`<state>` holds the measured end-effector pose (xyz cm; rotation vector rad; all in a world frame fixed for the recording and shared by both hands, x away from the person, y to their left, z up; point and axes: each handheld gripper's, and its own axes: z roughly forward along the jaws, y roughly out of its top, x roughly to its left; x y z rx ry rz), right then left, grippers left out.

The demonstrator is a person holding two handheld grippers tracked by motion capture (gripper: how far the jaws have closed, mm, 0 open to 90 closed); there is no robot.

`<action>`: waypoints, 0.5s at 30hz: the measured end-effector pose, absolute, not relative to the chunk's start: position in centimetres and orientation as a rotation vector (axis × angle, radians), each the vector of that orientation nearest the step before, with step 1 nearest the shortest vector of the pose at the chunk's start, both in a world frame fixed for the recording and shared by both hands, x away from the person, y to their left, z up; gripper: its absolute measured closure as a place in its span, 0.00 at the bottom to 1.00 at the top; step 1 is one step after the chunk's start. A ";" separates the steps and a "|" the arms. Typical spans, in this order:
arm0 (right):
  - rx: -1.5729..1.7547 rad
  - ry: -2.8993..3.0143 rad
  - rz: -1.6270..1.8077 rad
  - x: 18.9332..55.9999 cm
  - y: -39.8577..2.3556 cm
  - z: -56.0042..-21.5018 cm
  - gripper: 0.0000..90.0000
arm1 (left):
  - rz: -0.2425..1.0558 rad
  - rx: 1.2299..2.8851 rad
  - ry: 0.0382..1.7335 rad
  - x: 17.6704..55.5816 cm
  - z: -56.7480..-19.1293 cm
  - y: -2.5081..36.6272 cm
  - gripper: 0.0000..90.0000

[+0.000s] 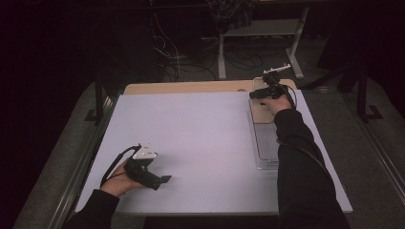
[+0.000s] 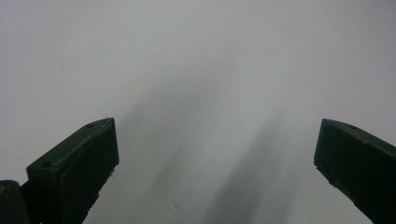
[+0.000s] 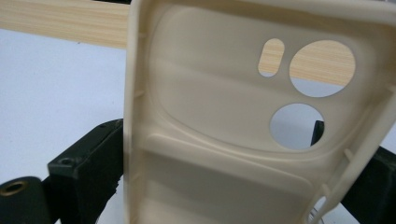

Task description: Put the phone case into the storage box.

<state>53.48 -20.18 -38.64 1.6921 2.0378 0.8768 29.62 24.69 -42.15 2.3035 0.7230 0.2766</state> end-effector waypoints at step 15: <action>1.717 2.036 0.879 53.5 -20.0 -38.8 0.02 | 0.276 2.302 0.725 29.6 -42.1 24.6 0.00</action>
